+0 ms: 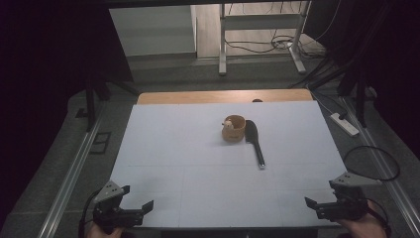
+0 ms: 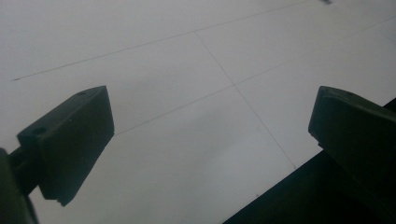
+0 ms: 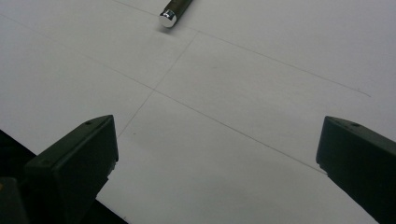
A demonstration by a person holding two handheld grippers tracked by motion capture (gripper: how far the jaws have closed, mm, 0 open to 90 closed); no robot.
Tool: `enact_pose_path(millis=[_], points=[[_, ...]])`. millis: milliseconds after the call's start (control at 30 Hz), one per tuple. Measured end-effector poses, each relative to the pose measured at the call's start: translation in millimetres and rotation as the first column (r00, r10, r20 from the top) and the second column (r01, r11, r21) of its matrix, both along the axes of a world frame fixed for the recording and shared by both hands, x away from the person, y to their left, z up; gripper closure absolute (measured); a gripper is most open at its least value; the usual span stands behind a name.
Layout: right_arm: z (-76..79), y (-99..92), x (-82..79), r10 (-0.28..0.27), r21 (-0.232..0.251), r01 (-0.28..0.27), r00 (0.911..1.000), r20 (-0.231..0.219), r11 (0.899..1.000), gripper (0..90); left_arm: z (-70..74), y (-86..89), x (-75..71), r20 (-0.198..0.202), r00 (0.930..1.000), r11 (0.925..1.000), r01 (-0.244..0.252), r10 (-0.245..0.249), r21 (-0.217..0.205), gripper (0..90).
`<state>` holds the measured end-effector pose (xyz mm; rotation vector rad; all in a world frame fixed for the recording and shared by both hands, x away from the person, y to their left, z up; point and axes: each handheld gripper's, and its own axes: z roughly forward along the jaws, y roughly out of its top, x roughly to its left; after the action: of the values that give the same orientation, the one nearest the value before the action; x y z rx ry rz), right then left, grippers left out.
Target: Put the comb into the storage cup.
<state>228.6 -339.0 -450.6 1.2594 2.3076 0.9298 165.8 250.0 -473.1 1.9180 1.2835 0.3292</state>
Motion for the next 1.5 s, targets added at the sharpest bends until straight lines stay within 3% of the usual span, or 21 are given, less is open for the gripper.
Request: enact_pose_path(millis=[233,300,333,767,1000,1100,1133,1500], points=[[1.7,0.6,3.1,0.014,0.004,-0.014,0.9999,-0.005,1.0,0.0,-0.2,0.6,0.0,-0.004,1.0,1.0,-0.002,0.002,-0.001,0.9],[1.9,0.8,3.8,0.017,0.012,-0.017,0.9999,-0.003,1.0,0.0,-0.3,0.7,-0.2,-0.004,1.0,1.0,-0.003,0.003,-0.002,1.0],[2.6,1.8,5.3,0.046,0.039,-0.046,0.9988,-0.014,0.998,0.0,-0.3,1.0,-0.5,-0.003,1.0,1.0,-0.003,0.003,-0.001,0.9],[6.5,8.8,13.9,0.056,0.035,-0.057,0.9983,0.013,0.998,0.0,-0.4,1.5,-0.8,-0.004,1.0,1.0,-0.003,0.003,-0.006,1.0],[5.2,14.0,18.5,0.069,0.011,-0.069,0.9975,-0.011,0.998,0.0,-0.4,1.8,-0.9,-0.002,1.0,1.0,-0.003,0.003,-0.009,1.0],[5.9,16.2,20.5,0.087,0.04,-0.086,0.9959,-0.024,0.995,0.0,-0.4,1.8,-0.9,-0.002,1.0,1.0,-0.003,0.003,-0.009,1.1],[6.7,16.9,21.7,0.089,0.07,-0.087,0.9958,-0.021,0.994,0.0,-0.5,1.8,-0.8,-0.003,1.0,0.9999,-0.003,0.003,-0.01,1.1],[7.3,22.9,30.2,0.09,0.049,-0.089,0.9958,-0.017,0.995,0.0,-0.6,2.7,-0.8,-0.004,1.0,0.9998,-0.007,0.007,-0.019,1.1]])
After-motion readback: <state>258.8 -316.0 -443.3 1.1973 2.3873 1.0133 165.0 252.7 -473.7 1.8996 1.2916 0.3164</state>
